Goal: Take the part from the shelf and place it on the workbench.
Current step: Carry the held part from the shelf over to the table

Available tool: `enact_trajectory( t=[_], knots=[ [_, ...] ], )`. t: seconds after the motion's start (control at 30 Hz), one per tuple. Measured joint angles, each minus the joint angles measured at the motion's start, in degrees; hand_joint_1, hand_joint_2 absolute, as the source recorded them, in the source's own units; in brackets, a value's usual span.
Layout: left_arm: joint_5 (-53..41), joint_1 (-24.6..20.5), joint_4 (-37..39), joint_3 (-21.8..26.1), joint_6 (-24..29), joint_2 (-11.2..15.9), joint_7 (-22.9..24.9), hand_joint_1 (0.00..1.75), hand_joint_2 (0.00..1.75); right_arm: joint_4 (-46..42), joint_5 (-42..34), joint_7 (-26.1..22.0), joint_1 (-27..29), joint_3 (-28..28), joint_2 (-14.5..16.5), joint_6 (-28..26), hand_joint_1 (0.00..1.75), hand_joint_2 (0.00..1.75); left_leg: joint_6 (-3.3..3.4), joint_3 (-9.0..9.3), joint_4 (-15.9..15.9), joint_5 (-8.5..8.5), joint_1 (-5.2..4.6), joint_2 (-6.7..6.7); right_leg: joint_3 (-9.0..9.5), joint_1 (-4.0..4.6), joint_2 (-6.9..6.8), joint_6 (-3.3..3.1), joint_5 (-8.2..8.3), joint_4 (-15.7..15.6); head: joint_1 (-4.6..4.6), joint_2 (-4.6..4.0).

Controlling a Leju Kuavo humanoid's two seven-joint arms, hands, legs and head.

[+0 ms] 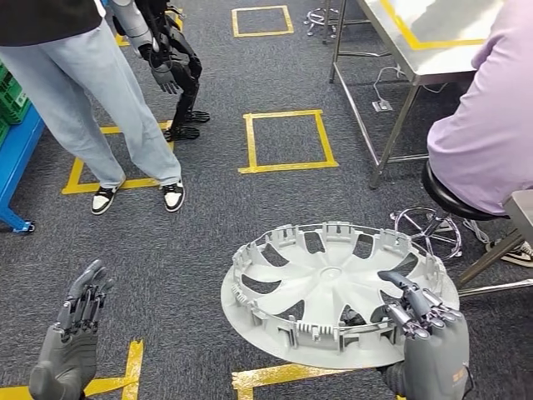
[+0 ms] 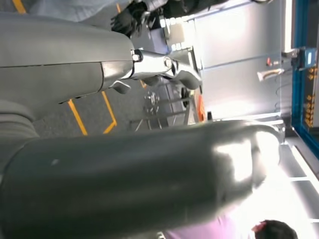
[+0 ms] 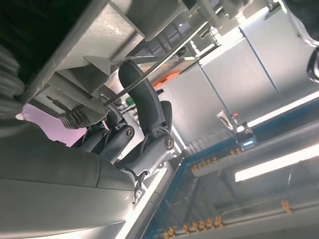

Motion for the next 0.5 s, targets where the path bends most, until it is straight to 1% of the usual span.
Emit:
enact_trajectory(
  t=[0.03, 0.07, 0.1, 0.13, 0.17, 0.2, 0.23, 0.27, 0.3, 0.33, 0.37, 0.4, 0.43, 0.5],
  knots=[
    [0.01, -0.08, -0.01, -0.06, 0.0, 0.01, -0.05, 0.0, 0.0, -0.03, -0.02, -0.01, 0.11, -0.07, 0.0, -0.01, 1.75, 1.75, 0.24, 0.14, -0.42, 0.21, 0.05, 0.72, -0.39, 0.01, -0.5, 0.28, -0.21, 0.29, 0.06, 0.0],
    [0.02, -0.12, -0.01, -0.1, -0.01, 0.01, -0.1, 0.0, 0.0, -0.06, -0.03, -0.01, 0.17, -0.1, 0.0, -0.01, 1.75, 1.75, 0.49, 0.31, -0.87, 0.44, 0.12, 1.48, -1.01, 0.1, -1.68, 0.49, -0.88, 1.23, 0.17, 0.0],
    [0.01, -0.13, 0.0, -0.15, -0.02, 0.01, -0.13, 0.0, 0.0, -0.09, -0.07, -0.01, 0.15, -0.14, 0.0, -0.02, 1.75, 1.75, 0.71, 0.44, -1.27, 0.64, 0.21, 2.32, -2.17, 0.21, -3.39, 0.67, -2.21, 3.4, 0.32, 0.0],
    [0.01, -0.12, 0.01, -0.19, -0.03, 0.01, -0.15, 0.0, 0.0, -0.11, -0.12, 0.01, 0.11, -0.16, 0.0, -0.01, 1.75, 1.75, 0.85, 0.49, -1.37, 0.68, 0.13, 3.17, -3.72, 0.27, -5.3, 0.85, -4.02, 6.71, 0.44, 0.0],
    [0.01, -0.08, 0.02, -0.21, -0.04, 0.01, -0.17, 0.0, 0.0, -0.12, -0.18, 0.03, -0.01, -0.17, 0.01, 0.0, 1.75, 1.75, 0.93, 0.47, -1.38, 0.66, 0.09, 4.02, -5.52, 0.21, -6.4, 1.09, -5.82, 10.52, 0.55, 0.0],
    [0.01, -0.07, 0.03, -0.22, -0.05, 0.02, -0.17, 0.0, 0.0, -0.12, -0.22, 0.08, -0.08, -0.18, 0.01, 0.03, 1.75, 1.75, 0.95, 0.46, -1.36, 0.61, 0.07, 4.95, -7.08, 0.08, -7.01, 1.35, -7.07, 13.8, 0.56, 0.0],
    [0.01, -0.09, 0.03, -0.23, -0.08, 0.04, -0.17, 0.0, 0.0, -0.12, -0.24, 0.12, -0.1, -0.2, 0.02, 0.08, 1.75, 1.75, 0.92, 0.48, -1.33, 0.53, 0.08, 5.81, -7.78, -0.08, -7.31, 1.59, -7.32, 15.41, 0.56, 0.0],
    [0.02, -0.11, 0.03, -0.25, -0.12, 0.05, -0.17, 0.0, 0.0, -0.13, -0.24, 0.17, -0.09, -0.21, 0.02, 0.14, 1.75, 1.75, 0.82, 0.52, -1.28, 0.43, 0.12, 6.58, -7.34, -0.25, -7.57, 1.8, -6.49, 14.76, 0.57, 0.0],
    [0.02, -0.13, 0.03, -0.27, -0.16, 0.06, -0.17, 0.0, 0.0, -0.13, -0.23, 0.21, -0.08, -0.22, 0.02, 0.19, 1.75, 1.75, 0.65, 0.58, -1.18, 0.29, 0.18, 7.29, -5.69, -0.4, -8.02, 1.96, -4.81, 11.87, 0.57, 0.0],
    [0.02, -0.14, 0.03, -0.3, -0.2, 0.07, -0.17, 0.0, 0.0, -0.14, -0.22, 0.23, -0.08, -0.23, 0.02, 0.21, 1.75, 1.75, 0.38, 0.68, -1.01, 0.08, 0.22, 7.94, -3.38, -0.5, -9.06, 2.1, -3.17, 7.68, 0.57, 0.0],
    [0.02, -0.15, 0.03, -0.32, -0.21, 0.08, -0.16, 0.0, 0.0, -0.14, -0.21, 0.26, -0.11, -0.24, 0.02, 0.23, 1.75, 1.75, 0.05, 0.74, -0.78, -0.18, 0.15, 8.48, -1.15, -0.46, -10.07, 2.02, -1.99, 3.97, 0.59, 0.0],
    [0.02, -0.16, 0.03, -0.34, -0.22, 0.09, -0.15, 0.0, 0.0, -0.19, -0.22, 0.31, -0.13, -0.25, 0.02, 0.23, 1.75, 1.75, -0.28, 0.81, -0.57, -0.42, 0.04, 8.96, 0.43, -0.38, -10.74, 1.77, -1.33, 1.3, 0.56, 0.0],
    [0.02, -0.2, 0.03, -0.36, -0.23, 0.09, -0.13, 0.0, 0.0, -0.25, -0.25, 0.37, -0.16, -0.26, 0.02, 0.24, 1.75, 1.75, -0.57, 0.9, -0.4, -0.58, -0.1, 9.38, 1.14, -0.27, -11.07, 1.44, -1.25, 0.09, 0.51, 0.0],
    [0.03, -0.33, 0.04, -0.42, -0.33, 0.11, -0.02, 0.0, 0.0, -0.43, -0.37, 0.53, -0.17, -0.32, 0.02, 0.26, 1.75, 1.75, -1.04, 1.1, -0.34, -0.72, -0.14, 10.23, 1.04, -0.1, -9.98, 0.61, -1.2, 0.13, 0.42, 0.0]
  ],
)
